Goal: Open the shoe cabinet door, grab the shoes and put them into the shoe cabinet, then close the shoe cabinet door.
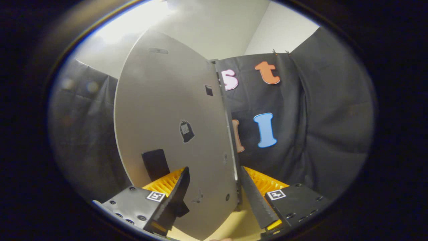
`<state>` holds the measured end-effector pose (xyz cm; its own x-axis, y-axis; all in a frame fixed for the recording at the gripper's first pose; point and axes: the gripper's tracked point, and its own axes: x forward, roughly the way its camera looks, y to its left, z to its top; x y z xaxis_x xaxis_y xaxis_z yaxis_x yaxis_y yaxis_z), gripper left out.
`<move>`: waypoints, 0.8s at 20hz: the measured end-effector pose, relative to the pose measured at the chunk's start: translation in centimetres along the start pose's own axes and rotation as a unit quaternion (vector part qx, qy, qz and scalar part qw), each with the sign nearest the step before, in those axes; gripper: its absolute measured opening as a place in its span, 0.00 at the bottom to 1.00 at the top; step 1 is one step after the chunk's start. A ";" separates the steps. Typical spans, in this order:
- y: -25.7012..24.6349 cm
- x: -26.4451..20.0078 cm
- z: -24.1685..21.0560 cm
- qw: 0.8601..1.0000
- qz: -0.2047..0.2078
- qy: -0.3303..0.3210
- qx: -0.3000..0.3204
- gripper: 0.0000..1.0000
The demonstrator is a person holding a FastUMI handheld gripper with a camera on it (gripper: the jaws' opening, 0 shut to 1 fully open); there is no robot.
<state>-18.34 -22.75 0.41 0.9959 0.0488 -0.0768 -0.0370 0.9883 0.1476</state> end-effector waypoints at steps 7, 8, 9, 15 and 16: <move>6.7 4.0 -2.0 0.999 0.046 0.012 0.003 0.95; 7.2 4.5 -2.3 0.999 0.048 0.014 0.003 0.95; 8.1 5.3 -2.5 0.998 0.053 0.016 0.003 0.95; 11.1 8.9 -4.1 0.998 0.062 0.023 0.011 0.95; 11.7 9.8 -4.3 0.998 0.059 0.025 0.016 0.95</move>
<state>-9.37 -10.13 -2.87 0.9792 0.1732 -0.1059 -0.1511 0.9701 0.1900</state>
